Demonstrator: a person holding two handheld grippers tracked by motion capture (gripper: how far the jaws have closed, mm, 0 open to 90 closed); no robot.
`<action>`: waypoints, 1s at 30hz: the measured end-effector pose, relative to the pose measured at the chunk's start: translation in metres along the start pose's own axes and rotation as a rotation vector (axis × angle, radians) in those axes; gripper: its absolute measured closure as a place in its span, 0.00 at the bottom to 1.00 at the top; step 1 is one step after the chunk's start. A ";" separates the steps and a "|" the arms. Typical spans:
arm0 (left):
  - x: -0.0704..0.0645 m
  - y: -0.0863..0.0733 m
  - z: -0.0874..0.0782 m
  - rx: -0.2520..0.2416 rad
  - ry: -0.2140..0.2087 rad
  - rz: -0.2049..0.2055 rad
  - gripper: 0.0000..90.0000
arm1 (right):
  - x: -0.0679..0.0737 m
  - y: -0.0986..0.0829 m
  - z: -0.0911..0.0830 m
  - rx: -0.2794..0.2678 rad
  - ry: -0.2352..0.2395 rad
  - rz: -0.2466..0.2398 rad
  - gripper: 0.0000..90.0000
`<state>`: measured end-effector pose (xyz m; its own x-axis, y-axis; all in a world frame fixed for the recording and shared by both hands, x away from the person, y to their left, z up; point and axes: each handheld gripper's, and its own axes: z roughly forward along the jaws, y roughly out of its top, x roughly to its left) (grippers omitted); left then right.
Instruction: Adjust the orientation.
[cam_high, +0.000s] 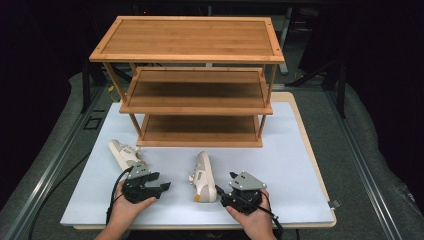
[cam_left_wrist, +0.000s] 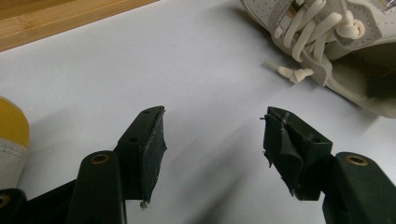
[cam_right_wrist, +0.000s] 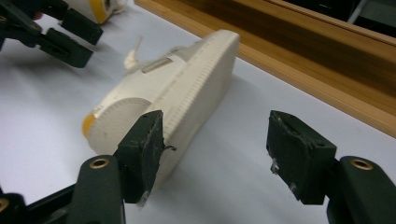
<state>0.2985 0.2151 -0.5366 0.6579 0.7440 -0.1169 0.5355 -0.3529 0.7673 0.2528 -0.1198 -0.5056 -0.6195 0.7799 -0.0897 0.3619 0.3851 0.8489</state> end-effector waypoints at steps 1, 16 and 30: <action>0.000 0.000 0.000 0.005 0.001 0.005 0.42 | 0.000 0.000 0.003 -0.049 0.068 0.002 0.41; -0.001 0.000 0.002 0.012 -0.002 0.013 0.42 | 0.005 0.001 0.011 -0.027 0.049 0.015 0.35; 0.000 0.000 0.001 0.006 -0.001 0.002 0.42 | -0.006 -0.007 0.004 -0.014 0.028 0.072 0.36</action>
<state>0.2988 0.2142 -0.5378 0.6596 0.7427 -0.1156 0.5372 -0.3583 0.7636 0.2574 -0.1250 -0.5130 -0.6113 0.7913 -0.0136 0.3965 0.3211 0.8600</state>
